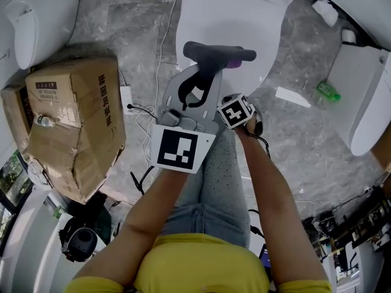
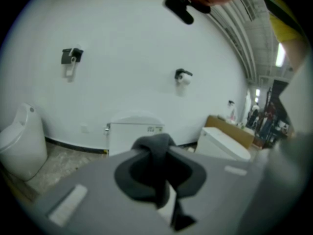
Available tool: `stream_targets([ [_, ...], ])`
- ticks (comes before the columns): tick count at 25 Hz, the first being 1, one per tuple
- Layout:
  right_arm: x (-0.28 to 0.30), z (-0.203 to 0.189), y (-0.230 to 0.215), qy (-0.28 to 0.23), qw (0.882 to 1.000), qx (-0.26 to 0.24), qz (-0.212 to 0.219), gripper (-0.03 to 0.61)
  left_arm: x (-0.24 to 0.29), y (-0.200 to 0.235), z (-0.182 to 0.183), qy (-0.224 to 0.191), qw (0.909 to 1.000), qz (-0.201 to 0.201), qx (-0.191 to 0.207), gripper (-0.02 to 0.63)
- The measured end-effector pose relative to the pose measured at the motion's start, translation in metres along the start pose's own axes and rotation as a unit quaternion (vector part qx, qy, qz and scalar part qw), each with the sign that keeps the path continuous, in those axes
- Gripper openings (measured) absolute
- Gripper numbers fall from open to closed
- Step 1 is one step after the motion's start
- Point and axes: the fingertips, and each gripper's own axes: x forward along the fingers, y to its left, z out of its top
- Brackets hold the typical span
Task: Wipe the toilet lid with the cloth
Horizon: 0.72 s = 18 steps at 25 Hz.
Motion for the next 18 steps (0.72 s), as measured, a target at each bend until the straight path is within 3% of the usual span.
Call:
stream_targets([
  [18, 0.008, -0.002, -0.006, -0.025, 0.997, 0.075, 0.008, 0.015, 0.017, 0.009, -0.021, 0.019, 0.9998, -0.008, -0.007, 0.02],
])
